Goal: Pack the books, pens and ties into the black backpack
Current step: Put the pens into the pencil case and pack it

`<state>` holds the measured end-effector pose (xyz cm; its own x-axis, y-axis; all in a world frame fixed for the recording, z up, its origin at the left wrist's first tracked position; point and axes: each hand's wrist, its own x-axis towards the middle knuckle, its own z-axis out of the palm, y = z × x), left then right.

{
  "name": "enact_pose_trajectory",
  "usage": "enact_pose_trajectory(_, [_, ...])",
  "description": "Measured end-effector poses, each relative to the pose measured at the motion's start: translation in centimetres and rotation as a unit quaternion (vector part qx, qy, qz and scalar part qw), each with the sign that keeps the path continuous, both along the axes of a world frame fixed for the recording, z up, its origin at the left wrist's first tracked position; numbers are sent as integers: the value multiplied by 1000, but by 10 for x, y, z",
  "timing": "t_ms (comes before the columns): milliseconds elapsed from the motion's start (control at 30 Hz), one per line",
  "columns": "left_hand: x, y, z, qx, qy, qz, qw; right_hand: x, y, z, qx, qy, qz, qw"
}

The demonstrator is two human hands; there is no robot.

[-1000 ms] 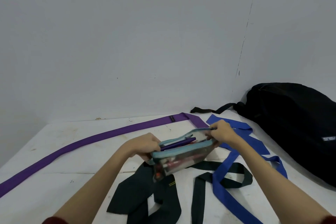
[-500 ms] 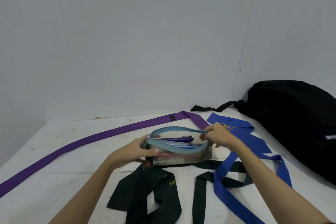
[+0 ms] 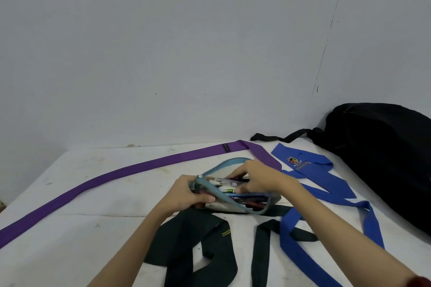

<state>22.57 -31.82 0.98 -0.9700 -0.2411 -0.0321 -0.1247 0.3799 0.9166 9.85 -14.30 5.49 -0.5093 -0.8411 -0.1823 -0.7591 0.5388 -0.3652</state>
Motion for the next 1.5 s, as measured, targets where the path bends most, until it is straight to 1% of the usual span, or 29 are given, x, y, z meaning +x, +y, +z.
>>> enact_pose_trajectory(67, [0, -1, 3, -21, -10, -23, 999, -2, 3, 7, 15, 20, -9, 1000])
enact_pose_trajectory(133, [0, 3, 5, -15, -12, -35, 999, -1, 2, 7, 30, 46, -12, 998])
enact_pose_trajectory(200, [-1, 10, 6, -5, 8, -31, 999, 6, -5, -2, 48, 83, -4, 995])
enact_pose_trajectory(233, [-2, 12, 5, 7, 21, -26, 999, 9, -7, -6, 59, 83, 4, 995])
enact_pose_trajectory(267, [-3, 14, 4, 22, 32, -22, 999, 12, -7, -8, 67, 59, 14, 996])
enact_pose_trajectory(333, [-5, 16, 2, 47, 41, 0, 998, 7, -1, -1, 70, -18, 19, 997])
enact_pose_trajectory(400, [-5, 17, 0, 58, 37, 33, 997, -2, 9, 8, 92, -47, 4, 995])
enact_pose_trajectory(433, [-5, 17, -1, 60, 38, 44, 996, -4, 12, 9, 107, -32, 2, 994])
enact_pose_trajectory(467, [-5, 18, -2, 61, 40, 50, 996, -4, 14, 8, 118, 2, 4, 993])
enact_pose_trajectory(600, [-4, 19, 0, 80, 44, 57, 994, 8, 3, -4, 127, 169, 35, 977])
enact_pose_trajectory(667, [-2, 17, 3, 91, 44, 54, 993, 8, -4, -1, 147, 205, 37, 967])
enact_pose_trajectory(767, [-3, 14, 4, 103, 47, 55, 992, 10, -6, 4, 194, 180, 43, 963])
enact_pose_trajectory(833, [-4, 13, 4, 112, 46, 61, 991, 12, -5, 4, 201, 164, 48, 965])
enact_pose_trajectory(967, [-2, 9, 5, 112, 58, 47, 991, 6, -9, 10, 198, 216, 66, 954])
enact_pose_trajectory(1133, [0, 8, 5, 133, 68, 52, 987, -2, -2, 14, 234, 221, 43, 946])
enact_pose_trajectory(1167, [0, 9, 4, 139, 69, 54, 986, -5, 1, 12, 230, 203, 39, 951])
enact_pose_trajectory(1233, [-1, 8, 3, 147, 70, 55, 985, -12, 6, 12, 186, 116, 22, 976])
enact_pose_trajectory(1300, [-1, 8, 2, 151, 68, 52, 985, -16, 12, 16, 89, -4, 4, 996])
enact_pose_trajectory(1333, [-1, 7, 1, 152, 70, 49, 985, -16, 13, 17, 35, -39, 2, 999])
enact_pose_trajectory(1367, [-1, 7, 1, 152, 70, 48, 985, -13, 13, 17, -4, -47, 7, 999])
enact_pose_trajectory(1400, [-2, 7, 0, 152, 72, 47, 985, -9, 12, 13, -25, -32, 13, 999])
enact_pose_trajectory(1500, [-2, 4, -2, 148, 81, 49, 985, 1, 7, -9, -42, 50, 33, 997])
